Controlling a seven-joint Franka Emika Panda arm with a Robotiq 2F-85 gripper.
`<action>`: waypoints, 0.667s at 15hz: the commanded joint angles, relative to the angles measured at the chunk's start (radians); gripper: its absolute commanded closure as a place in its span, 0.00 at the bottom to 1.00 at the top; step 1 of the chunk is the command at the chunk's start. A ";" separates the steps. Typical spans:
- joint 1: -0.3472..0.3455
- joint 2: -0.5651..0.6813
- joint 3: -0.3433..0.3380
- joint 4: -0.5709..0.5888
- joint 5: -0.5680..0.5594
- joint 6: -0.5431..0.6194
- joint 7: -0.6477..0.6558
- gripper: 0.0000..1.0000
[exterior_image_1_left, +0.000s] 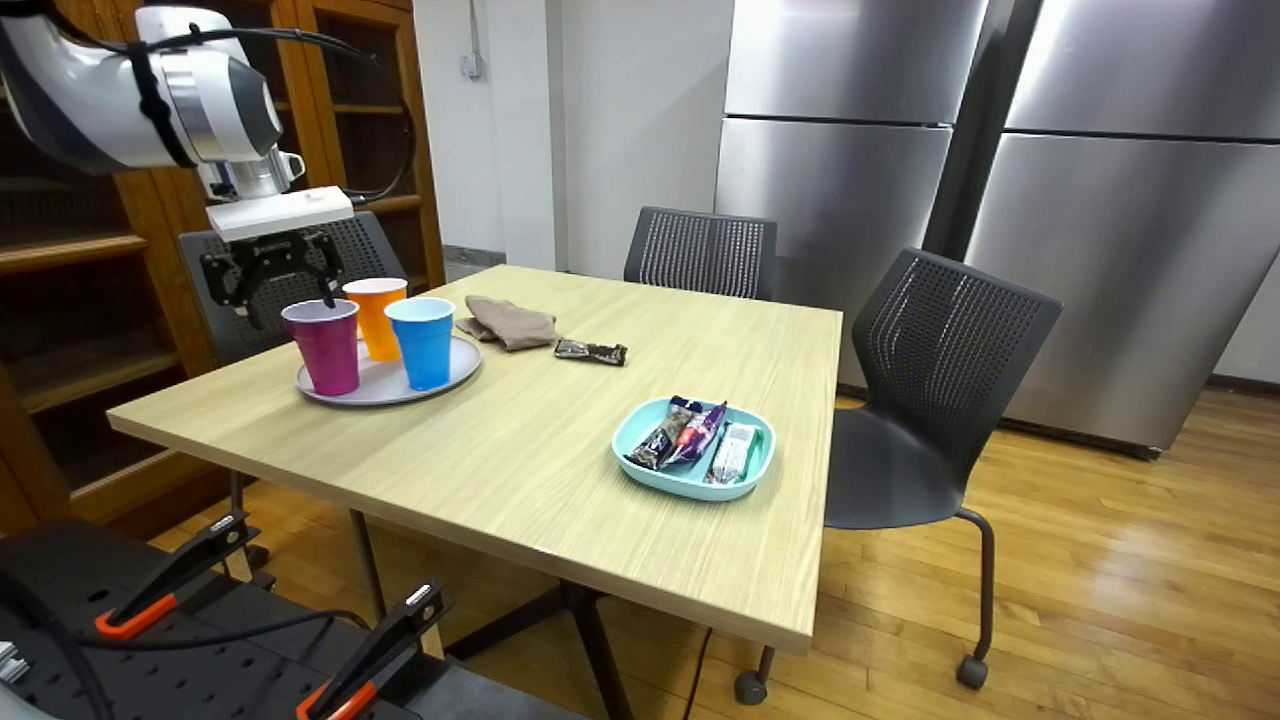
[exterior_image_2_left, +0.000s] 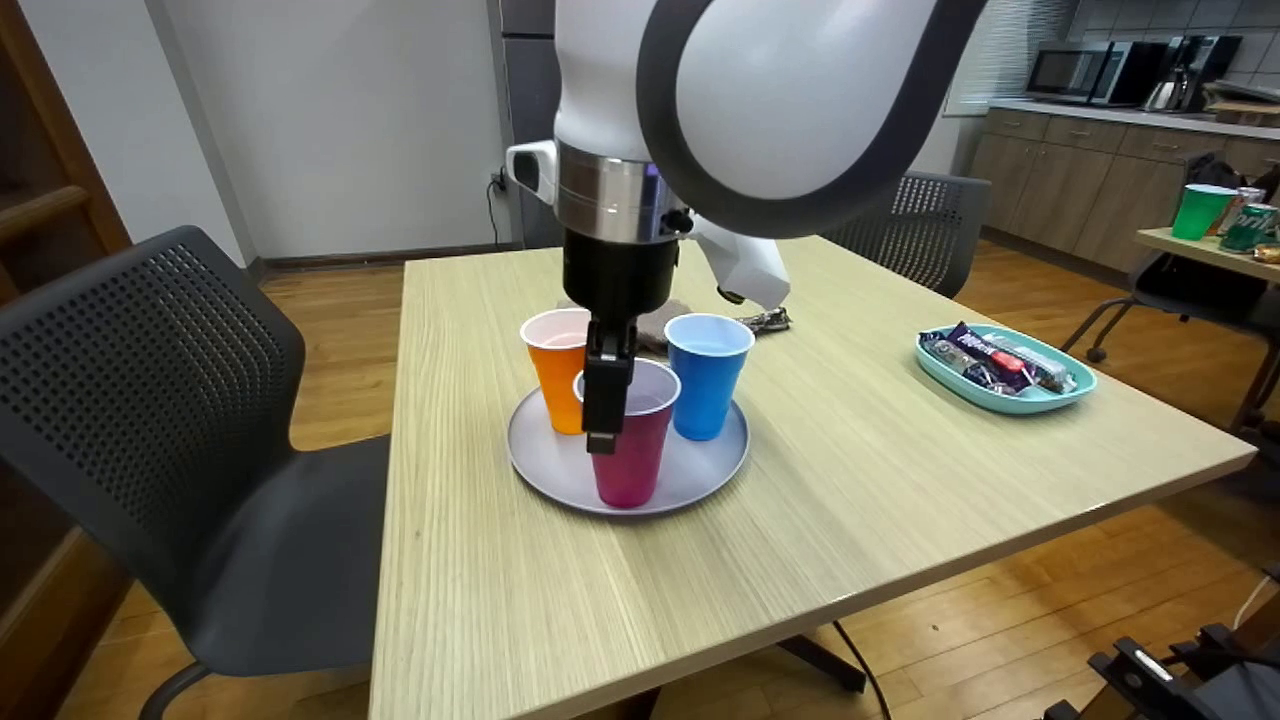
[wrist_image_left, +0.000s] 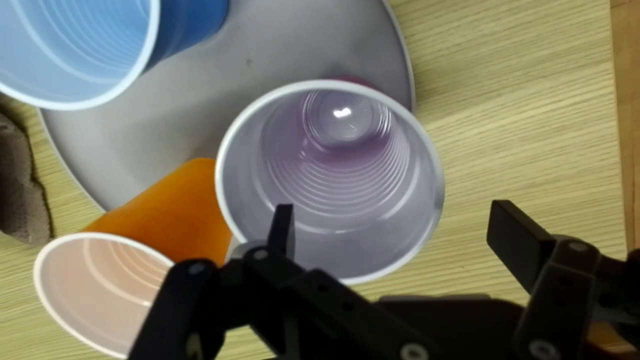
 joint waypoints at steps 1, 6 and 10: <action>-0.035 -0.075 0.041 -0.040 0.046 -0.017 -0.053 0.00; -0.044 -0.135 0.032 -0.057 0.083 -0.029 -0.033 0.00; -0.071 -0.187 0.006 -0.072 0.115 -0.023 -0.012 0.00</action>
